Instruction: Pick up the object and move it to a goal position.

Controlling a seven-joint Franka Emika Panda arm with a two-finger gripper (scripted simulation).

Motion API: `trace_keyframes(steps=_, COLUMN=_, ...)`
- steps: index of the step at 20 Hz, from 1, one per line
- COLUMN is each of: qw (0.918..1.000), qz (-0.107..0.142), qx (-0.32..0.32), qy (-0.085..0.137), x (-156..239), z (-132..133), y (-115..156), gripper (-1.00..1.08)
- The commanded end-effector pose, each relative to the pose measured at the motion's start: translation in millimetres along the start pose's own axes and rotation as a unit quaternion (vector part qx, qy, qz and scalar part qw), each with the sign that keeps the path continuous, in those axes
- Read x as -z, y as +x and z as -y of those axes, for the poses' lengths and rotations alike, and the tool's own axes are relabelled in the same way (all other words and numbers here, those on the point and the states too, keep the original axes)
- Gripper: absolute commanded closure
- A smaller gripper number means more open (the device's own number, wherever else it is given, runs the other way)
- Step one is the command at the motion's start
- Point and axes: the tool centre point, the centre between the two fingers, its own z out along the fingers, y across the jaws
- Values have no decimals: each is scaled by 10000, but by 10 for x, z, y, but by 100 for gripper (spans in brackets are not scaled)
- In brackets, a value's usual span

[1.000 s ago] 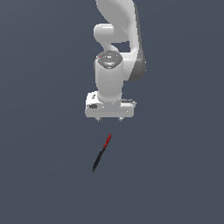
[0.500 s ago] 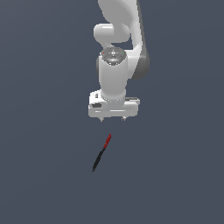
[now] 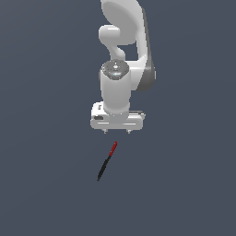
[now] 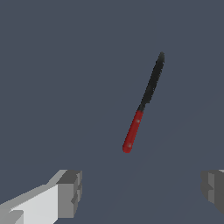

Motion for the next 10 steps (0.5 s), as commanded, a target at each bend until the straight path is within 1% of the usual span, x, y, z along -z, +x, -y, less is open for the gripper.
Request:
trace_keyframes(steps=1, qw=9998, qz=14, qx=-193, qy=1, x=-96, z=-44, y=81, gripper=-92)
trace_keyframes(steps=5, qw=9982, qz=36, qx=-596, qy=-1, x=-303, z=-136, y=244, gripper=-92)
trace_keyframes(steps=10, qw=9932, qz=66, qx=-1158, qy=-16, x=-620, z=-272, y=447, gripper=-92)
